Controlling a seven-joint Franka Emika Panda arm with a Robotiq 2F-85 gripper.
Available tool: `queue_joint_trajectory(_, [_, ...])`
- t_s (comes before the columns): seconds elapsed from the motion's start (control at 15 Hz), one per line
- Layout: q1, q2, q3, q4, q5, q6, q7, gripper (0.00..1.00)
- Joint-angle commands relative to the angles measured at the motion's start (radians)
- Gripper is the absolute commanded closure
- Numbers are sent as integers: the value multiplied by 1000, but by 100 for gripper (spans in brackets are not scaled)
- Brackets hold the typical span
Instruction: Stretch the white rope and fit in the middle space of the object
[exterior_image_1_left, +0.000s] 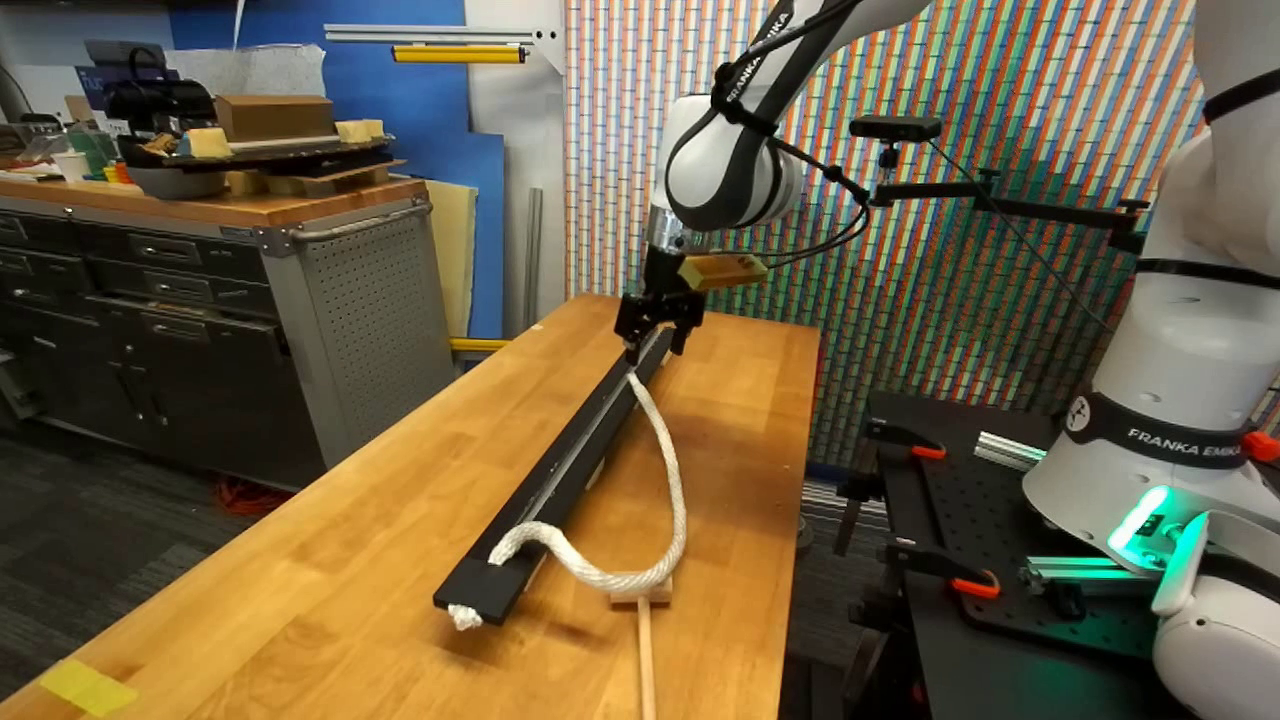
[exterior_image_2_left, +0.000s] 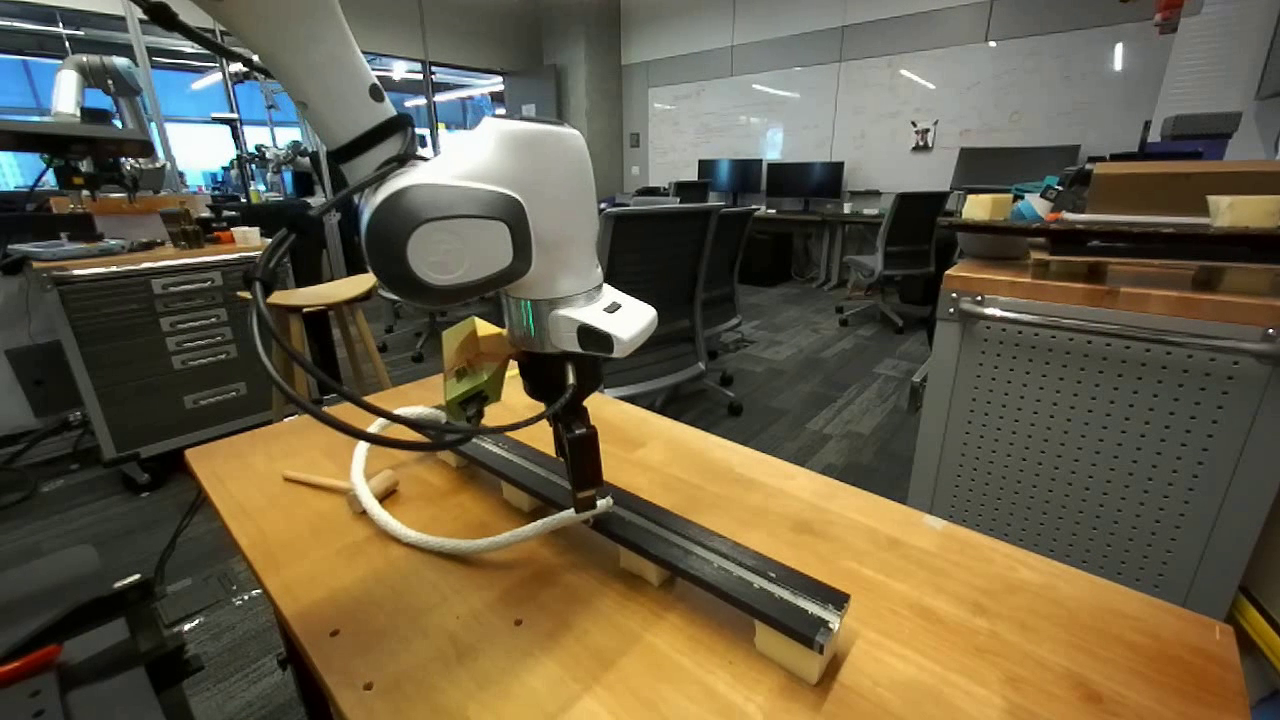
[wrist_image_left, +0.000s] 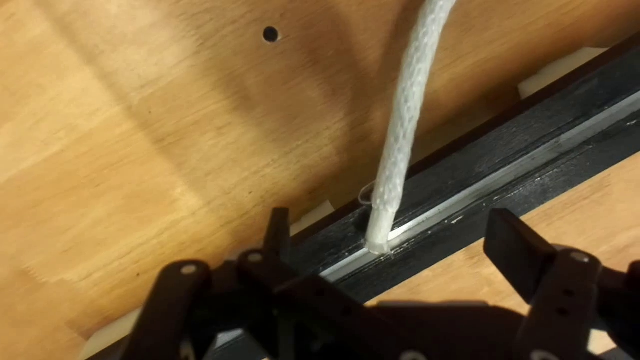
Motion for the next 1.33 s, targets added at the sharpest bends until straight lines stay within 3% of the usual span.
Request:
queue_joint_trajectory(0.0, [-25,68,37,73,63,-26,-58,0])
queue_joint_trajectory(0.67, [-23,206,58,193,72,-62,-63,0])
queue_joint_trajectory(0.73, [-23,216,59,203,72,-66,-62,25])
queue_joint_trajectory(0.87, [-19,232,58,223,69,-69,-57,32])
queue_joint_trajectory(1.27, [-12,213,48,224,65,-91,-53,76])
